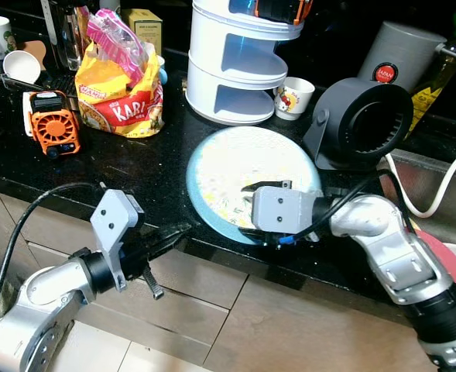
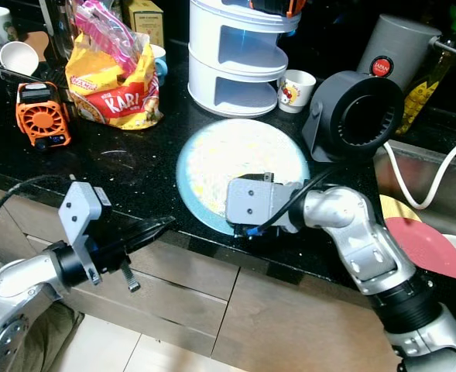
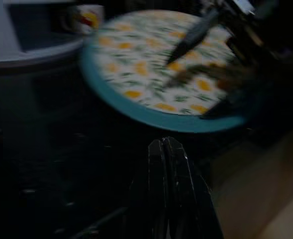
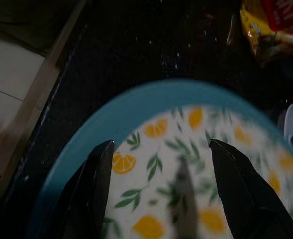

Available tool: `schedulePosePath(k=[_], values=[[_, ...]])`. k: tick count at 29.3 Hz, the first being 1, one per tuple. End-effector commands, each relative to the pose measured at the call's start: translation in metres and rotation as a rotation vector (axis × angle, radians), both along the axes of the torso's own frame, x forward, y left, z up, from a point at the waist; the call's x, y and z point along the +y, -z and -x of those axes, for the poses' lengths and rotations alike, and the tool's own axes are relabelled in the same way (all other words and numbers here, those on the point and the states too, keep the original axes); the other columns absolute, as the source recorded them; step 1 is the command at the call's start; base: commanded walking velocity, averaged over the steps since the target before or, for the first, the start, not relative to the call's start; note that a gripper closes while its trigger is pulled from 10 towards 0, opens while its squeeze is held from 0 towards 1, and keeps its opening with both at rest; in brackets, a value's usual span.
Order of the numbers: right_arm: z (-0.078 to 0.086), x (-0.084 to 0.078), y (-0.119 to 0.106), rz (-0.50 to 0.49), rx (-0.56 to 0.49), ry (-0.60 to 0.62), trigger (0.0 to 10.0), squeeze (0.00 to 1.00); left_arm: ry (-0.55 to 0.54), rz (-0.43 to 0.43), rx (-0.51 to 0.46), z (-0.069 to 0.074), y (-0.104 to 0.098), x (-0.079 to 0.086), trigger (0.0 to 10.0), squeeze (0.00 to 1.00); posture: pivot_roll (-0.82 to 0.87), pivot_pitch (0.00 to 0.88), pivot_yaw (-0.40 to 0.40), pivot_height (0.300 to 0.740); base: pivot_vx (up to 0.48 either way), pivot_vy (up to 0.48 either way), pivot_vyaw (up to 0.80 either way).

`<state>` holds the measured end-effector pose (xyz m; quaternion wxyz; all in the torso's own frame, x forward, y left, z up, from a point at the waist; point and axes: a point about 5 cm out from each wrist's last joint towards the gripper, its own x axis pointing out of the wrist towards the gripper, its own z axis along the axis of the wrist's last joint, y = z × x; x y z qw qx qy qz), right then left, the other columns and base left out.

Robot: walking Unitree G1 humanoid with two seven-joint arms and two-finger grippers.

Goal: Kitchen organization

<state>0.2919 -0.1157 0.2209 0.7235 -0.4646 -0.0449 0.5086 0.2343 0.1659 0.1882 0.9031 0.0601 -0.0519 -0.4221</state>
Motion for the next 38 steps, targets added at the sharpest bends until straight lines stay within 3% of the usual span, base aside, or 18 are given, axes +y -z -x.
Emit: schedulePosePath(k=[1, 6, 13, 18, 20, 26, 30, 33, 34, 38], values=[[0.001, 0.000, 0.023, 0.072, 0.081, 0.004, 10.0, 0.00, -0.036, 0.037, -0.034, -0.003, -0.008, 0.005, 10.0, 0.00, 0.17, 0.033, -0.115, 0.740, 0.000, 0.000, 0.00], [0.000, 0.000, 0.025, 0.080, 0.081, 0.007, 10.0, 0.00, -0.129, 0.050, -0.061, -0.009, -0.014, 0.018, 10.0, 0.00, 0.17, 0.037, -0.115, 0.740, 0.000, 0.000, 0.00], [0.000, -0.002, 0.027, 0.087, 0.081, 0.019, 10.0, 0.00, -0.207, 0.056, -0.068, -0.017, -0.016, 0.023, 10.0, 0.00, 0.17, 0.039, -0.110, 0.740, 0.000, 0.000, 0.00], [0.001, -0.012, 0.033, 0.127, 0.101, 0.026, 10.0, 0.00, -0.383, 0.199, 0.011, -0.036, -0.021, 0.040, 10.0, 0.00, 0.16, 0.038, -0.105, 0.740, 0.000, 0.000, 0.00], [0.003, -0.012, 0.033, 0.128, 0.113, 0.015, 10.0, 0.00, -0.385, 0.222, 0.037, -0.037, -0.020, 0.040, 10.0, 0.00, 0.16, 0.037, -0.103, 0.740, 0.000, 0.000, 0.00], [0.015, -0.017, 0.036, 0.149, 0.194, -0.057, 10.0, 0.00, -0.272, 0.541, 0.078, -0.041, -0.044, 0.032, 10.0, 0.00, 0.16, 0.039, -0.100, 0.740, 0.000, 0.000, 0.00], [0.019, -0.019, 0.036, 0.160, 0.216, -0.075, 10.0, 0.00, -0.199, 0.685, 0.118, -0.044, -0.055, 0.036, 10.0, 0.00, 0.16, 0.039, -0.100, 0.740, 0.000, 0.000, 0.00], [0.020, -0.020, 0.036, 0.163, 0.224, -0.083, 10.0, 0.00, -0.158, 0.710, 0.178, -0.047, -0.056, 0.038, 10.0, 0.00, 0.16, 0.042, -0.100, 0.740, 0.000, 0.000, 0.00], [0.021, -0.020, 0.036, 0.166, 0.227, -0.089, 10.0, 0.00, -0.134, 0.690, 0.259, -0.051, -0.053, 0.041, 10.0, 0.00, 0.16, 0.047, -0.099, 0.740, 0.000, 0.000, 0.00], [0.021, -0.020, 0.036, 0.171, 0.228, -0.095, 10.0, 0.00, -0.143, 0.655, 0.313, -0.056, -0.048, 0.047, 10.0, 0.00, 0.16, 0.047, -0.096, 0.740, 0.000, 0.000, 0.00]])
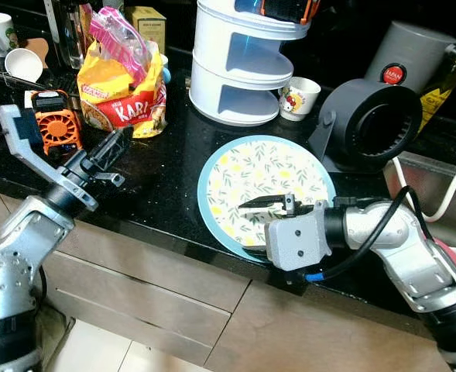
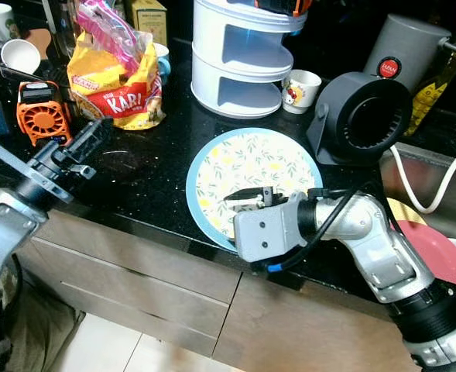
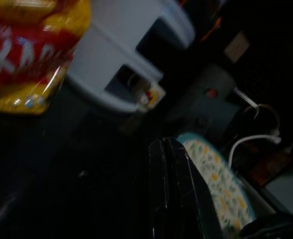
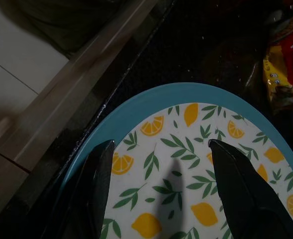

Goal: Kitchen organization

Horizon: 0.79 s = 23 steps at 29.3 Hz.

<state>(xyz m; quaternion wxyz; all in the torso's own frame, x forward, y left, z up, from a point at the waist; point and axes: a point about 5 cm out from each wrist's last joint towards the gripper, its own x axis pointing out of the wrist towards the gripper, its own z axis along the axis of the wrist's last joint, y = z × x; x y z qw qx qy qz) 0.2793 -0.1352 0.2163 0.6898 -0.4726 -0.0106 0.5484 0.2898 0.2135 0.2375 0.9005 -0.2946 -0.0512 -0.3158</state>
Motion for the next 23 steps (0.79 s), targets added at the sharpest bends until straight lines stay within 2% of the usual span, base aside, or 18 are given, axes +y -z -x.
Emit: schedulePosePath(k=[1, 4, 6, 10, 11, 12, 13, 18, 21, 23], values=[[0.009, 0.000, 0.031, 0.095, 0.153, -0.037, 10.0, 0.00, 0.019, -0.003, 0.044, -0.005, 0.004, 0.005, 10.0, 0.00, 0.16, 0.049, -0.093, 0.740, 0.000, 0.000, 0.00], [0.011, 0.000, 0.031, 0.100, 0.160, -0.049, 10.0, 0.00, 0.034, -0.003, 0.084, -0.010, 0.008, 0.020, 10.0, 0.00, 0.16, 0.057, -0.096, 0.740, 0.000, 0.000, 0.00], [0.012, 0.000, 0.031, 0.100, 0.165, -0.056, 10.0, 0.00, 0.049, -0.004, 0.071, -0.011, 0.006, 0.024, 10.0, 0.00, 0.16, 0.057, -0.098, 0.740, 0.000, 0.000, 0.00], [0.013, 0.002, 0.031, 0.101, 0.167, -0.065, 10.0, 0.00, 0.079, -0.034, 0.031, -0.013, 0.003, 0.022, 10.0, 0.00, 0.16, 0.057, -0.100, 0.740, 0.000, 0.000, 0.00], [0.013, 0.002, 0.031, 0.101, 0.167, -0.068, 10.0, 0.00, 0.108, -0.026, 0.023, -0.013, 0.001, 0.019, 10.0, 0.22, 0.16, 0.056, -0.101, 0.740, 0.000, 0.000, 0.00], [0.013, 0.002, 0.031, 0.101, 0.167, -0.068, 10.0, 0.00, 0.108, -0.026, 0.023, -0.013, 0.001, 0.019, 10.0, 0.22, 0.16, 0.056, -0.101, 0.740, 0.000, 0.000, 0.00], [0.013, 0.003, 0.031, 0.100, 0.167, -0.070, 10.0, 0.00, 0.130, -0.025, 0.017, -0.013, 0.000, 0.016, 10.0, 1.00, 0.16, 0.056, -0.101, 0.740, 0.000, 0.000, 0.00], [0.014, 0.008, 0.031, 0.097, 0.169, -0.094, 10.0, 0.00, 0.315, -0.003, 0.028, -0.014, -0.001, -0.008, 10.0, 1.00, 0.15, 0.054, -0.100, 0.740, 0.000, 0.000, 0.00], [0.015, 0.009, 0.031, 0.097, 0.169, -0.101, 10.0, 0.00, 0.359, -0.008, 0.037, -0.014, 0.001, -0.013, 10.0, 1.00, 0.15, 0.053, -0.100, 0.740, 0.000, 0.000, 0.00], [0.016, 0.012, 0.031, 0.097, 0.168, -0.115, 10.0, 0.00, 0.434, -0.020, 0.054, -0.012, 0.006, -0.020, 10.0, 1.00, 0.15, 0.051, -0.095, 0.740, 0.000, 0.000, 0.00]])
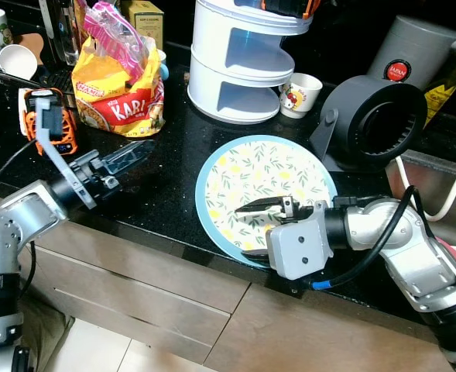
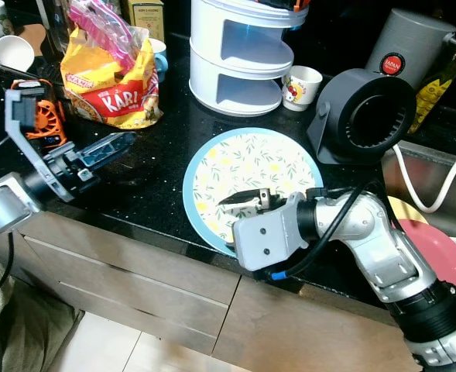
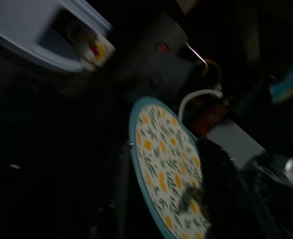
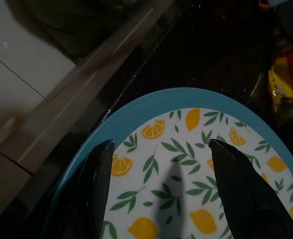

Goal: Kitchen organization

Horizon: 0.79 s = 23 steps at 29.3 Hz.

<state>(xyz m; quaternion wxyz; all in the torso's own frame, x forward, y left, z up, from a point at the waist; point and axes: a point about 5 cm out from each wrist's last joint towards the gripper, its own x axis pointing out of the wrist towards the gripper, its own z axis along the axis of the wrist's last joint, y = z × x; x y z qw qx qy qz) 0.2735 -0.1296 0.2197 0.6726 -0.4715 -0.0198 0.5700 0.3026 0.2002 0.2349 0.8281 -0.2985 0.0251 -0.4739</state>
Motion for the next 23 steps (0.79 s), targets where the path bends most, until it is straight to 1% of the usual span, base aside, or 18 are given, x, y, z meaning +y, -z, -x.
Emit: schedulePosePath(k=[1, 4, 5, 9, 10, 11, 12, 17, 20, 23], values=[[0.011, 0.008, 0.035, 0.095, 0.157, -0.064, 10.0, 0.00, 0.075, -0.019, 0.027, 0.001, 0.008, -0.008, 10.0, 1.00, 0.15, 0.049, -0.094, 0.740, 0.000, 0.000, 0.00], [0.012, 0.012, 0.034, 0.089, 0.155, -0.078, 10.0, 0.00, 0.091, -0.031, 0.069, -0.004, 0.015, -0.012, 10.0, 1.00, 0.15, 0.053, -0.089, 0.740, 0.000, 0.000, 0.00], [0.012, 0.014, 0.033, 0.086, 0.153, -0.082, 10.0, 0.00, 0.102, -0.049, 0.085, -0.006, 0.018, -0.014, 10.0, 1.00, 0.14, 0.053, -0.089, 0.740, 0.000, 0.000, 0.00], [0.013, 0.015, 0.032, 0.082, 0.150, -0.087, 10.0, 0.00, 0.102, -0.063, 0.111, -0.008, 0.021, -0.015, 10.0, 1.00, 0.14, 0.056, -0.087, 0.740, 0.000, 0.000, 0.00], [0.014, 0.015, 0.031, 0.081, 0.149, -0.092, 10.0, 0.00, 0.075, -0.091, 0.160, -0.013, 0.027, -0.014, 10.0, 0.45, 0.14, 0.057, -0.088, 0.740, 0.000, 0.000, 0.00], [0.014, 0.015, 0.031, 0.081, 0.149, -0.092, 10.0, 0.00, 0.075, -0.091, 0.160, -0.013, 0.027, -0.014, 10.0, 0.45, 0.14, 0.057, -0.088, 0.740, 0.000, 0.000, 0.00], [0.014, 0.015, 0.031, 0.080, 0.149, -0.094, 10.0, 0.00, 0.078, -0.093, 0.174, -0.014, 0.029, -0.014, 10.0, 0.00, 0.14, 0.058, -0.086, 0.740, 0.000, 0.000, 0.00], [0.015, 0.016, 0.029, 0.083, 0.145, -0.100, 10.0, 0.00, 0.112, -0.108, 0.191, -0.014, 0.034, -0.017, 10.0, 0.00, 0.13, 0.060, -0.083, 0.740, 0.000, 0.000, 0.00], [0.015, 0.016, 0.029, 0.084, 0.143, -0.100, 10.0, 0.00, 0.133, -0.102, 0.192, -0.014, 0.033, -0.019, 10.0, 0.00, 0.13, 0.060, -0.083, 0.740, 0.000, 0.000, 0.00], [0.016, 0.017, 0.028, 0.084, 0.141, -0.103, 10.0, 0.00, 0.160, -0.122, 0.203, -0.015, 0.036, -0.021, 10.0, 0.00, 0.13, 0.061, -0.081, 0.740, 0.000, 0.000, 0.00]])
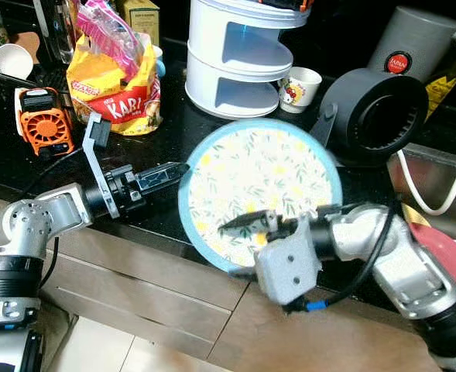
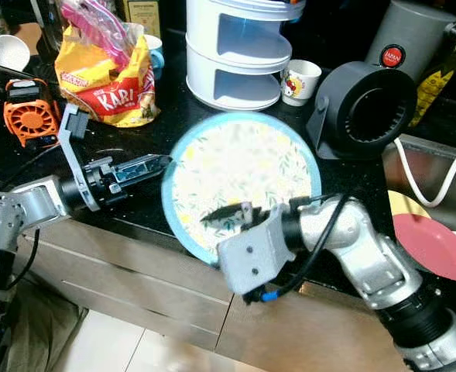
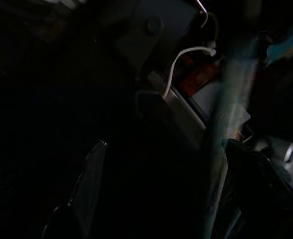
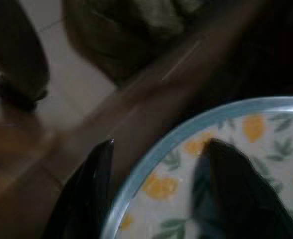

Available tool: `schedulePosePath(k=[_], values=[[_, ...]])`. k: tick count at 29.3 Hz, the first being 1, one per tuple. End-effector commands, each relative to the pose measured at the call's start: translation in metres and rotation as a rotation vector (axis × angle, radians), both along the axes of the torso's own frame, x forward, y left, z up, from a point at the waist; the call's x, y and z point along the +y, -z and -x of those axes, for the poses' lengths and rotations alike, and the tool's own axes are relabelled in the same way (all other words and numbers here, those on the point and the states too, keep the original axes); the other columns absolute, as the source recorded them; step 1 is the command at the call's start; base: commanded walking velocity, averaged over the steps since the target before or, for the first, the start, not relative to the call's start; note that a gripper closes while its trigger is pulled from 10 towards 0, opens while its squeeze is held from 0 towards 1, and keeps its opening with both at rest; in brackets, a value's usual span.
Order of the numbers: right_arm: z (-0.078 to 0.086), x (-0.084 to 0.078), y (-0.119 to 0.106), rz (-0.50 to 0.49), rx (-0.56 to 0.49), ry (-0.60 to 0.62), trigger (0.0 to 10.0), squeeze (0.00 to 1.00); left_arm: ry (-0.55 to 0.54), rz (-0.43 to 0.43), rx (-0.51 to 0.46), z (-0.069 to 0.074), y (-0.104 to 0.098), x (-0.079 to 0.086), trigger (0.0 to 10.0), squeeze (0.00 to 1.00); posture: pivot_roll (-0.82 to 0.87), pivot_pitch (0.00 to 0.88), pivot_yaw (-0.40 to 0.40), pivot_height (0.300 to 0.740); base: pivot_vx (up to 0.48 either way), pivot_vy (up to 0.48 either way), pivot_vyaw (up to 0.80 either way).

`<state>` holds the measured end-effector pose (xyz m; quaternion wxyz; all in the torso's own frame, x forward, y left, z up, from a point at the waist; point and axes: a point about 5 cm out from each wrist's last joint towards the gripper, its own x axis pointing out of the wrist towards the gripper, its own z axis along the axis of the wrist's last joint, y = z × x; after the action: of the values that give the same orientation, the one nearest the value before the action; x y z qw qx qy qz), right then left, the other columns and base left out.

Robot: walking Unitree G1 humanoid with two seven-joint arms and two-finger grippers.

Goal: Kitchen organization

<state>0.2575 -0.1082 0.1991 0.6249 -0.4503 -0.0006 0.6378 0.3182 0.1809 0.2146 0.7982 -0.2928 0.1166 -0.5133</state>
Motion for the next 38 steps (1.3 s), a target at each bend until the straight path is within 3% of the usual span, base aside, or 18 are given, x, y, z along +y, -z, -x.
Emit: schedulePosePath(k=[1, 10, 21, 26, 27, 28, 29, 38], values=[[0.000, -0.004, 0.007, 0.047, 0.026, 0.022, 10.0, 0.00, 0.020, -0.055, 0.077, 0.001, 0.016, -0.002, 10.0, 0.00, 0.13, 0.061, -0.081, 0.740, 0.000, 0.000, 0.00], [0.000, -0.004, 0.005, 0.050, 0.026, 0.017, 10.0, 0.00, 0.122, -0.117, 0.077, 0.007, 0.026, -0.016, 10.0, 0.00, 0.12, 0.064, -0.080, 0.740, 0.000, 0.000, 0.00], [-0.002, -0.005, 0.004, 0.056, 0.016, 0.026, 10.0, 0.00, 0.127, -0.145, 0.054, 0.008, 0.029, -0.019, 10.0, 0.00, 0.12, 0.067, -0.081, 0.740, 0.000, 0.000, 0.00], [-0.012, -0.007, 0.003, 0.063, -0.044, 0.078, 10.0, 0.00, 0.116, -0.142, 0.030, 0.009, 0.028, -0.022, 10.0, 0.00, 0.12, 0.066, -0.083, 0.740, 0.000, 0.000, 0.00], [-0.014, -0.008, 0.003, 0.064, -0.053, 0.089, 5.0, 0.00, 0.116, -0.142, 0.022, 0.010, 0.027, -0.023, 10.0, 0.00, 0.12, 0.066, -0.083, 0.740, 0.000, 0.000, 0.00], [-0.015, -0.009, 0.003, 0.063, -0.057, 0.097, 3.4, 0.00, 0.116, -0.142, 0.017, 0.011, 0.027, -0.024, 10.0, 0.00, 0.12, 0.066, -0.083, 0.740, 0.000, 0.000, 0.00], [-0.015, -0.010, 0.002, 0.060, -0.059, 0.103, 0.0, 0.00, 0.116, -0.143, 0.011, 0.012, 0.026, -0.025, 10.0, 0.00, 0.12, 0.065, -0.083, 0.740, 0.000, 0.000, 0.00], [-0.008, -0.008, -0.008, -0.014, -0.015, 0.063, 0.0, 0.00, 0.118, -0.157, -0.026, 0.017, 0.025, -0.031, 10.0, 0.00, 0.12, 0.058, -0.083, 0.740, 0.000, 0.000, 0.00]])
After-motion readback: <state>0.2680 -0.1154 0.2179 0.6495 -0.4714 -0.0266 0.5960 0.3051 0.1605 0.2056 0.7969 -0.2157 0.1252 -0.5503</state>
